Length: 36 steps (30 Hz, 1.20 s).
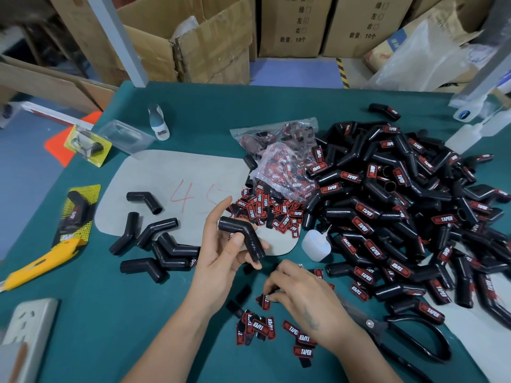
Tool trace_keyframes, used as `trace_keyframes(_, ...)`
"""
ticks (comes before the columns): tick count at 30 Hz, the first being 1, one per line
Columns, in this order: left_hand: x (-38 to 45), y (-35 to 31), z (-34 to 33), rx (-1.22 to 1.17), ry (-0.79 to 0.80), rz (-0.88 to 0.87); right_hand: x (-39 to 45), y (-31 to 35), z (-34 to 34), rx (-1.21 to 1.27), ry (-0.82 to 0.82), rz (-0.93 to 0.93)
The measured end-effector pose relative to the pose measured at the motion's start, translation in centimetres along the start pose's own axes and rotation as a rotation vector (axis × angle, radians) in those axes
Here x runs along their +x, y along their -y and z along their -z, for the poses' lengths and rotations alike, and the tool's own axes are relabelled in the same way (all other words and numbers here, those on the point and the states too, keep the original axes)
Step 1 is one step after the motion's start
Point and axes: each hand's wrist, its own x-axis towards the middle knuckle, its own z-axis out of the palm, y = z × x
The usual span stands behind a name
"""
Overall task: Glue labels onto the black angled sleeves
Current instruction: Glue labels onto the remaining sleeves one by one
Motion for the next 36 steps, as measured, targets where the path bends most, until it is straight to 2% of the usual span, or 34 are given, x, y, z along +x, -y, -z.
trace_keyframes(7, 0.0, 0.0, 0.0, 0.046, 0.027, 0.015, -0.3, 0.1, 0.4, 0.001, -0.014, 0.045)
trace_keyframes(13, 0.0, 0.2, 0.3, 0.125, 0.028, -0.014, -1.2, -0.2, 1.7, 0.104, 0.021, 0.077)
trace_keyframes(18, -0.2, 0.5, 0.5, 0.191, 0.019, -0.034, -1.1, -0.2, 1.9, 0.195, -0.026, 0.038)
trace_keyframes(24, -0.2, 0.5, 0.3, 0.237, 0.022, -0.064, -0.6, -0.7, 0.5, 0.019, -0.034, 0.004)
trace_keyframes(36, -0.2, 0.7, 0.4, 0.288, 0.032, -0.09, -0.8, 0.1, -0.3, -0.173, -0.015, -0.007)
